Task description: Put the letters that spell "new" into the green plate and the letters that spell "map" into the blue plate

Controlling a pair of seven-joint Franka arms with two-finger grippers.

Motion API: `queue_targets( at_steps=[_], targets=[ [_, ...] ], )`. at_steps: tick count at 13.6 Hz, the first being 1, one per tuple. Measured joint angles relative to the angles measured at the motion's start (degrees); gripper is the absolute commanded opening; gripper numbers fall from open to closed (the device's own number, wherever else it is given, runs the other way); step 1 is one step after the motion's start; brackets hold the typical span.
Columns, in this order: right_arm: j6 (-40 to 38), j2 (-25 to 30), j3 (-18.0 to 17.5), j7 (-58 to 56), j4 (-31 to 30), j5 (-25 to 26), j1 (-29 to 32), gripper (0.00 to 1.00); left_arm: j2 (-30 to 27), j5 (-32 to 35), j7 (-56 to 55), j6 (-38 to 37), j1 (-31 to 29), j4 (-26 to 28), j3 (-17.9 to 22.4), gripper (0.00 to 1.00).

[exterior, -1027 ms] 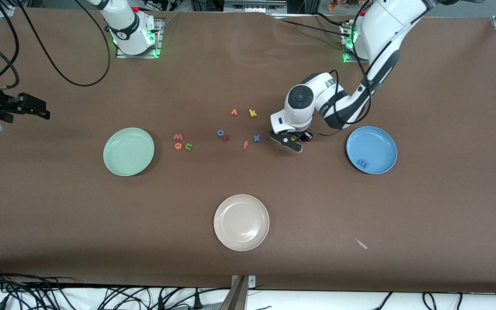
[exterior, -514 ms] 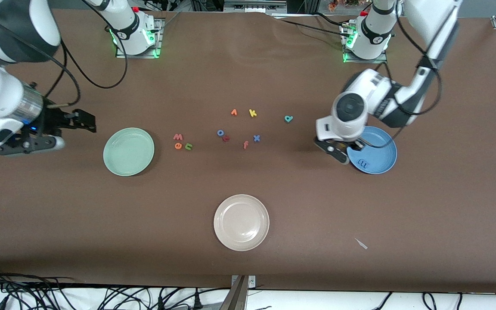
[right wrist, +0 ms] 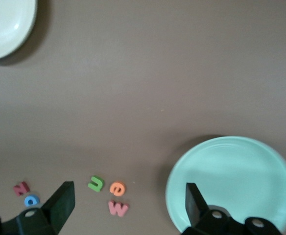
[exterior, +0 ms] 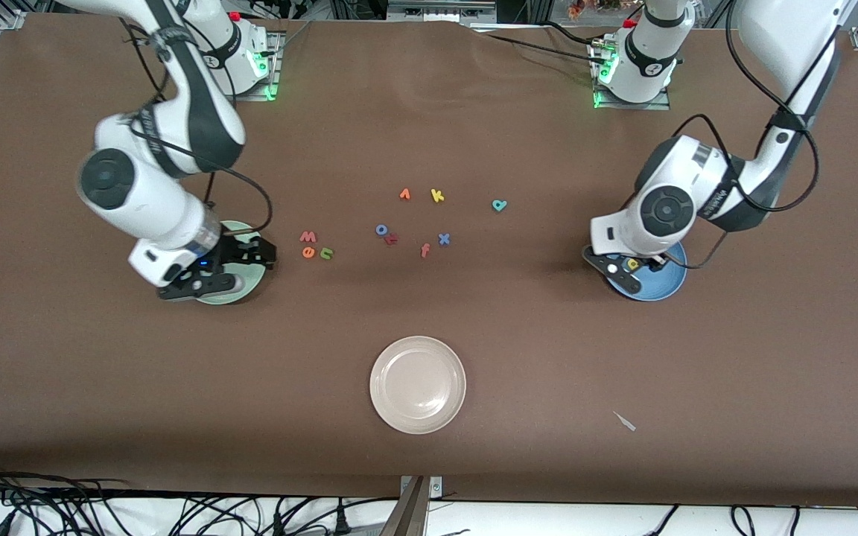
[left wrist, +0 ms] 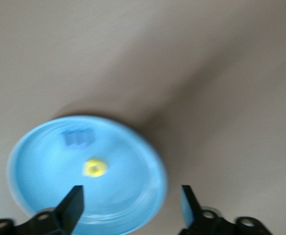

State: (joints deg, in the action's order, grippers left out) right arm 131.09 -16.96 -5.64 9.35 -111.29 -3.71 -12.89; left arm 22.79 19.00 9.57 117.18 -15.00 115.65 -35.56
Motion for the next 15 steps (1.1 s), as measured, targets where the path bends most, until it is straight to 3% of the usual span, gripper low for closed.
queue_targets(
  at_steps=[3,6,10,12,15],
  targets=[
    [7.03,1.68,-3.09,5.01,-8.87,0.33,-0.02,1.00,0.03,-5.56,-6.60,-0.16,0.93,0.22,-3.41,1.00],
    [14.21,4.52,-4.48,6.25,-17.68,2.08,0.01,1.00,0.41,-6.35,-21.10,1.09,1.34,2.05,-7.43,1.00],
    [22.37,3.89,-5.83,6.45,-24.51,4.53,0.03,1.00,2.15,-5.97,-43.54,5.85,10.40,4.30,-9.16,1.00],
    [25.53,2.20,-6.57,6.45,-25.97,5.19,0.01,0.99,3.99,-0.59,-49.13,7.65,14.59,4.82,-9.04,1.00],
    [29.05,-0.87,-6.65,6.47,-26.07,7.39,0.03,0.97,8.33,8.58,-50.37,9.91,14.73,5.01,-8.34,0.99]
  ],
)
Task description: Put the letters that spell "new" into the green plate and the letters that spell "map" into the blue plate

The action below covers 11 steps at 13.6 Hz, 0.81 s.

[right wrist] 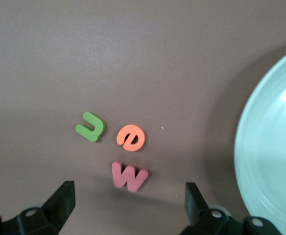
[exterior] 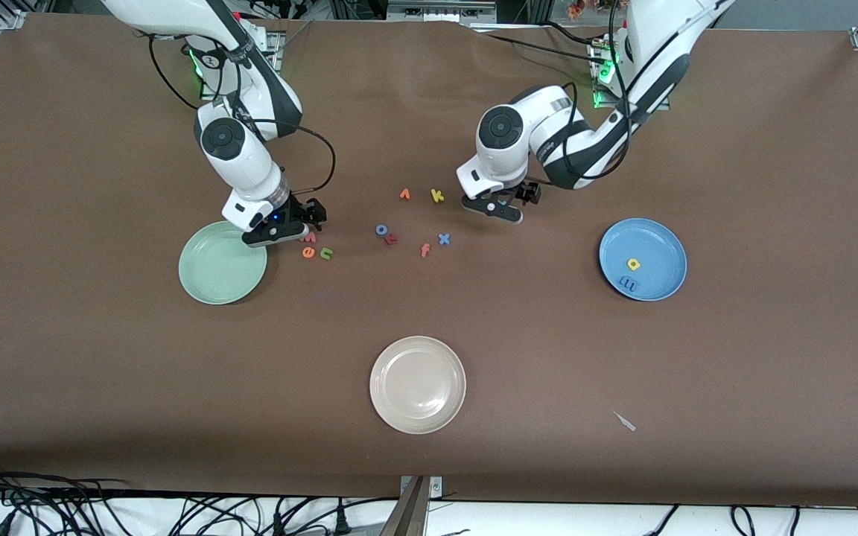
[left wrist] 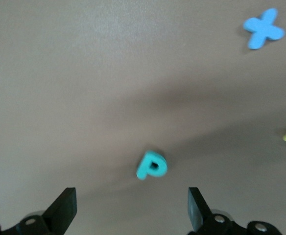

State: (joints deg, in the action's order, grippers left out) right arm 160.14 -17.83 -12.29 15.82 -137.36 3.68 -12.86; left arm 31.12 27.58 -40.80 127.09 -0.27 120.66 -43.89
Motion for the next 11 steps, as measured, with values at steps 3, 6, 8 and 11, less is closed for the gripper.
queue_targets(
  at_steps=[3,6,8,11],
  targets=[
    [2.70,-2.47,-0.03,0.00,0.25,0.61,-0.01,0.95,3.71,5.98,0.01,1.10,-0.13,0.01,0.31,0.97],
    [3.02,-3.45,-0.25,0.02,0.77,0.67,-0.08,0.88,5.58,7.19,-0.03,1.31,-0.09,0.01,0.19,0.97],
    [3.33,-4.10,-0.33,0.02,0.91,0.97,-0.15,0.80,5.72,7.19,-0.10,1.34,0.27,0.00,-0.09,0.92],
    [3.66,-4.86,-0.31,0.03,0.97,1.33,-0.15,0.57,5.98,7.19,-0.51,1.33,1.60,0.05,-0.17,0.28]
  ],
)
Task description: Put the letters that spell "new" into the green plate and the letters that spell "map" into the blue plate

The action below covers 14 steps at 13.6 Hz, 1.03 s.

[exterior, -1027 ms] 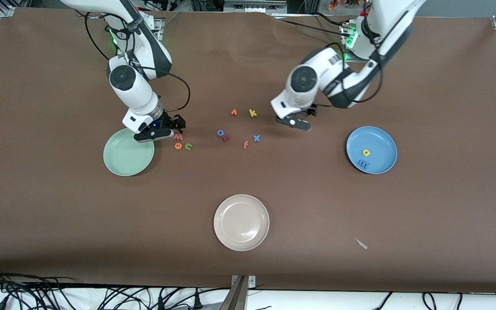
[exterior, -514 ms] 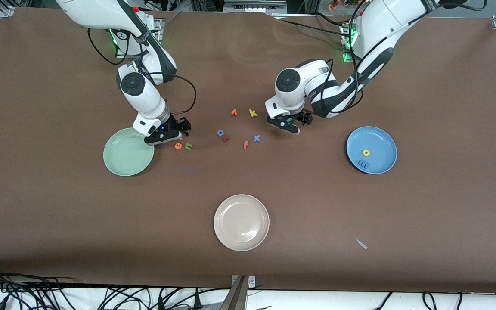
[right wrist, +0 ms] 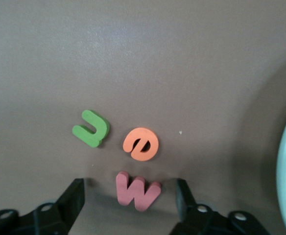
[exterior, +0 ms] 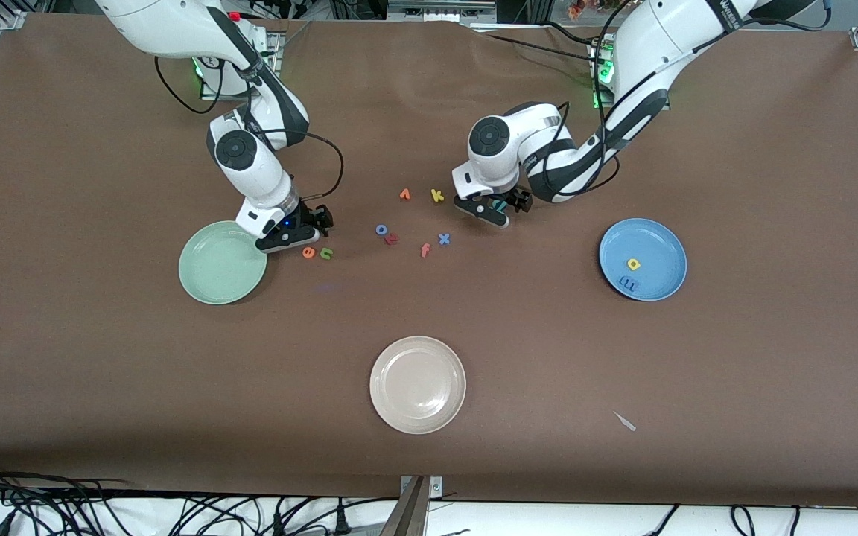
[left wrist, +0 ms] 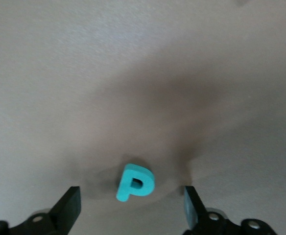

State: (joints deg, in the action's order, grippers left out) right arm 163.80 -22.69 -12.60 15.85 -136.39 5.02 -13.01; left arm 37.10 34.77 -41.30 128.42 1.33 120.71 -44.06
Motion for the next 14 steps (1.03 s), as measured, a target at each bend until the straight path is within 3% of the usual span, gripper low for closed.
queue_targets(
  at_steps=[2,5,10,14],
  targets=[
    [0.00,0.00,0.05,0.00,0.11,0.09,0.02,0.36,0.03,0.00,-0.04,0.05,0.09,-0.03,-0.30,0.06],
    [0.11,0.10,-0.05,0.02,0.24,0.31,-0.01,0.14,-0.06,1.83,-0.06,-0.16,0.03,-0.33,-0.37,0.01],
    [-1.94,1.04,1.00,-0.21,1.03,1.20,0.36,0.14,-1.63,3.31,0.07,-3.53,-0.92,-1.04,-0.29,0.00],
    [-15.66,9.59,1.82,-10.25,3.52,1.85,7.21,0.16,-5.03,3.36,2.37,-6.03,-2.16,-1.65,-0.36,0.00]
  ],
)
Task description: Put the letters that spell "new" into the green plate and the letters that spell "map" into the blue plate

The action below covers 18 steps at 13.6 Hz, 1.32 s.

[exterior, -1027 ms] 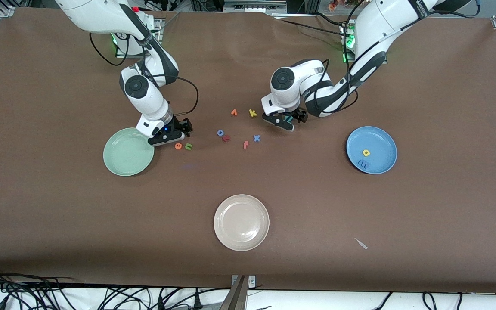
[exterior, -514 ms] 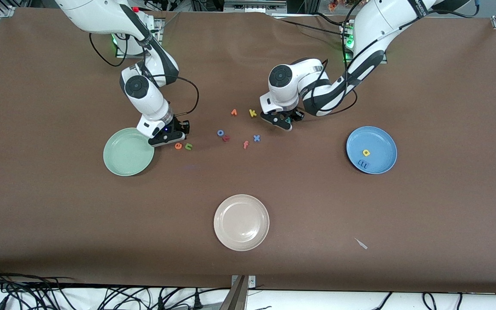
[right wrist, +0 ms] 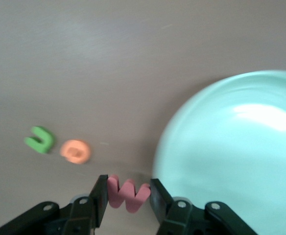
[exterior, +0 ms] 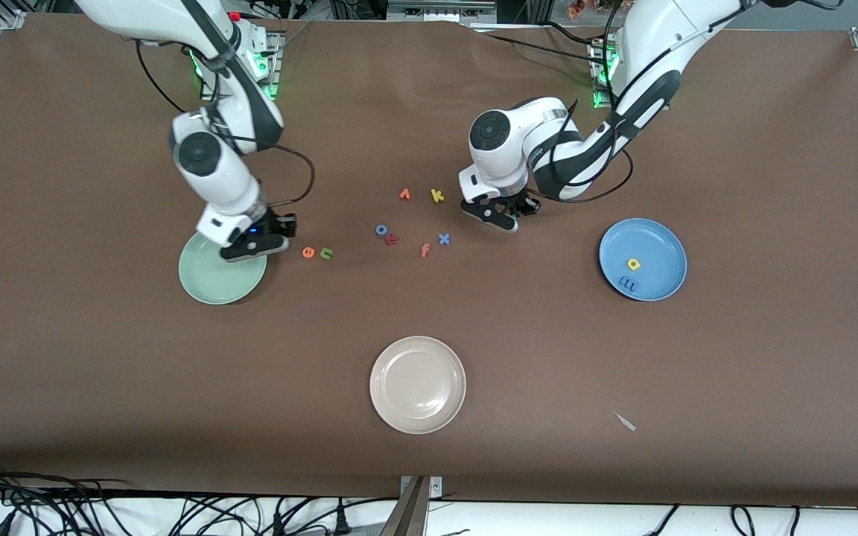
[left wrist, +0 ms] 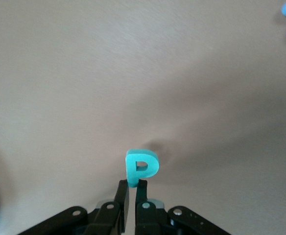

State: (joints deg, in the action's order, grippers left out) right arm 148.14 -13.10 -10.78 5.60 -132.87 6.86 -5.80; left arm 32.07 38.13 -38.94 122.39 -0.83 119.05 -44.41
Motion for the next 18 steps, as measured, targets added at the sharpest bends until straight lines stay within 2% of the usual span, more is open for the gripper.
queue_targets(
  at_steps=[1,2,3,6,7,8,9,10,12,13,16,18],
  targets=[
    [-1.59,1.76,0.13,-4.15,-0.02,0.00,2.38,0.23,-0.82,0.00,0.58,-0.16,-0.84,-0.08,-0.11,0.00],
    [-2.06,2.54,0.23,-7.57,-0.14,0.00,4.54,0.46,-1.82,0.00,2.42,-0.99,-2.20,-0.20,-0.37,0.00],
    [-1.87,2.43,0.41,-9.79,-0.32,0.00,6.17,0.56,-2.98,-0.03,5.47,-2.22,-4.33,-0.30,-0.84,0.00],
    [-0.55,0.76,0.41,-10.64,-0.79,0.00,7.31,0.63,-6.15,-3.80,20.93,-4.67,-17.24,-1.06,-4.94,0.00],
    [-0.38,0.41,0.23,-9.76,-0.81,-0.01,7.26,0.63,-6.85,-5.31,25.95,-6.19,-22.88,-1.63,-7.08,0.05],
    [-0.27,0.24,-0.16,-7.96,-0.82,-0.01,7.23,0.63,-7.23,-6.01,29.81,-8.01,-28.39,-2.20,-9.40,0.26],
    [-0.10,0.06,-1.23,-5.27,-0.73,-0.01,7.21,0.63,-7.33,-6.24,32.05,-9.70,-33.20,-2.66,-11.51,0.93],
    [0.11,-0.31,-3.14,-1.53,-0.39,-0.02,7.11,0.63,-7.36,-6.35,33.23,-11.18,-36.77,-2.86,-12.87,1.00],
    [0.41,-1.99,-6.65,6.76,1.87,-0.01,5.34,0.63,-7.35,-6.52,33.83,-13.75,-40.20,-2.87,-13.55,1.00],
    [0.41,-3.22,-7.29,10.12,3.47,-0.01,3.72,0.63,-7.35,-6.54,33.84,-14.28,-40.77,-2.88,-13.69,1.00],
    [1.01,-7.40,-7.46,15.41,7.13,0.00,0.54,0.63,-7.35,-7.07,33.65,-15.85,-41.01,-4.21,-16.22,1.00],
    [3.80,-9.84,-7.45,16.02,7.44,0.14,0.06,0.62,-7.57,-12.16,33.33,-20.98,-40.86,-8.78,-18.32,1.00]
  ],
)
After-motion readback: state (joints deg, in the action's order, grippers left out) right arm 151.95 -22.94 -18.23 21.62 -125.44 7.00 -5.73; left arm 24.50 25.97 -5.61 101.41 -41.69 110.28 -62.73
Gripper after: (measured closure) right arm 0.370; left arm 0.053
